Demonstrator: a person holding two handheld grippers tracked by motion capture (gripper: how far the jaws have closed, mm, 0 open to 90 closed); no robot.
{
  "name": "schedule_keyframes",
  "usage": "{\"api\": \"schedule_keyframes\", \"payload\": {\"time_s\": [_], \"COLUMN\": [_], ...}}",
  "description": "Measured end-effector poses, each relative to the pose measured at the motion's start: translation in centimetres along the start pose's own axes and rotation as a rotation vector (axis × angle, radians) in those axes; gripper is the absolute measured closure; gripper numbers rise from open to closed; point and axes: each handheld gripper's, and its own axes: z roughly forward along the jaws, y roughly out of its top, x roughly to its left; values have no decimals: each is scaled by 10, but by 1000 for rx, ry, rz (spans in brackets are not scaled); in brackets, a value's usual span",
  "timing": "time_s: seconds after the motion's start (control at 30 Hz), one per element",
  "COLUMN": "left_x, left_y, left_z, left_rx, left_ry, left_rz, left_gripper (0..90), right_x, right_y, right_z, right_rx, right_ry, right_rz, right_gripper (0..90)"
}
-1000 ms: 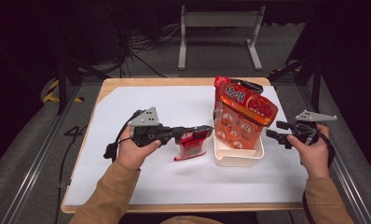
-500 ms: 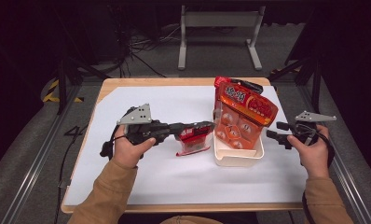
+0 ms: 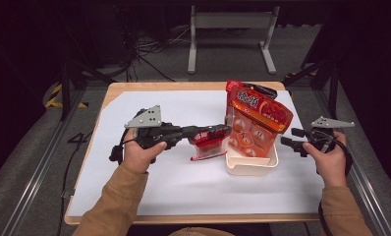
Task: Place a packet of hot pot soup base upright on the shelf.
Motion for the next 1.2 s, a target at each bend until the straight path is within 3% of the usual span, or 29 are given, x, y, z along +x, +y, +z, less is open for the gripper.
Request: {"api": "schedule_keyframes", "payload": {"time_s": [1.2], "left_x": [-11], "left_y": [25], "left_z": [70], "left_rx": [19], "left_ry": [-102], "left_rz": [66], "left_gripper": [900], "right_x": [-4], "right_y": [-5], "right_z": [-6], "right_rx": [-6], "right_ry": [-7], "right_rz": [19], "right_gripper": [338]}}
